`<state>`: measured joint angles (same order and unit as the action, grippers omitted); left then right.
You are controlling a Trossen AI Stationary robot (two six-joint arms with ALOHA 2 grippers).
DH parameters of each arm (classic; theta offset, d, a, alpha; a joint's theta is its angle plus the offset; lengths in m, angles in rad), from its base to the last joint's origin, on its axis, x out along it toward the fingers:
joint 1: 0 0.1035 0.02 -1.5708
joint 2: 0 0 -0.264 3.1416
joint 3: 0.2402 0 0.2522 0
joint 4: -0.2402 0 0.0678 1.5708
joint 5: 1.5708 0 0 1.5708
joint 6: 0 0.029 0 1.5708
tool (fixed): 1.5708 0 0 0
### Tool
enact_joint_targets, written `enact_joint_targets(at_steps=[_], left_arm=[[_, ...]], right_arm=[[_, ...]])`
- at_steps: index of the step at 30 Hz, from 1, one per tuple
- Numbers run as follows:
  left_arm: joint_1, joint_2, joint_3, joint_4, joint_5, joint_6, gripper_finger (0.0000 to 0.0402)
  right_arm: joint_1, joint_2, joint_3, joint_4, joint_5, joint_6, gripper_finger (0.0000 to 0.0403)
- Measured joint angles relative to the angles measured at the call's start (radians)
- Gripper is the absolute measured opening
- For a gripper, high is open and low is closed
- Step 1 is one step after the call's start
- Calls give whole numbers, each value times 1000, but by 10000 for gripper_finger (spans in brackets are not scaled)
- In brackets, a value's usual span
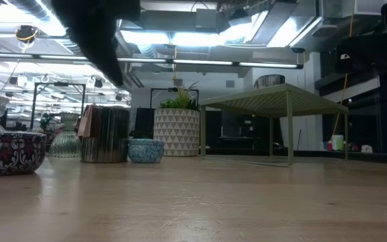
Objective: Pick & Place candle stick holders
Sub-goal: Align the silver scented candle with the other silver scented candle on the shelf
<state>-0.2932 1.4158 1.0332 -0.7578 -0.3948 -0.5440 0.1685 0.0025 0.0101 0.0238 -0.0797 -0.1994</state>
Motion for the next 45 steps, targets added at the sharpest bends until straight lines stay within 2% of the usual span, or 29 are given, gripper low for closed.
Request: enact_joint_targets(at_steps=[5,10,18,22,30,40,45], left_arm=[[0,53,0,-3,10,2,180],[6,111,0,-40,-47,-20,180],[34,170,4,-59,-71,-61,175],[34,178,5,-62,-84,-64,141],[35,178,5,-74,-82,-104,14],[34,179,13,-85,-70,-114,4],[34,186,55,-100,-54,-40,3]], right_arm=[[0,0,0,0,0,0,44],[0,0,0,0,0,0,43],[0,0,0,0,0,0,43],[0,0,0,0,0,0,43],[0,0,0,0,0,0,43],[0,0,0,0,0,0,43],[0,0,0,0,0,0,43]])
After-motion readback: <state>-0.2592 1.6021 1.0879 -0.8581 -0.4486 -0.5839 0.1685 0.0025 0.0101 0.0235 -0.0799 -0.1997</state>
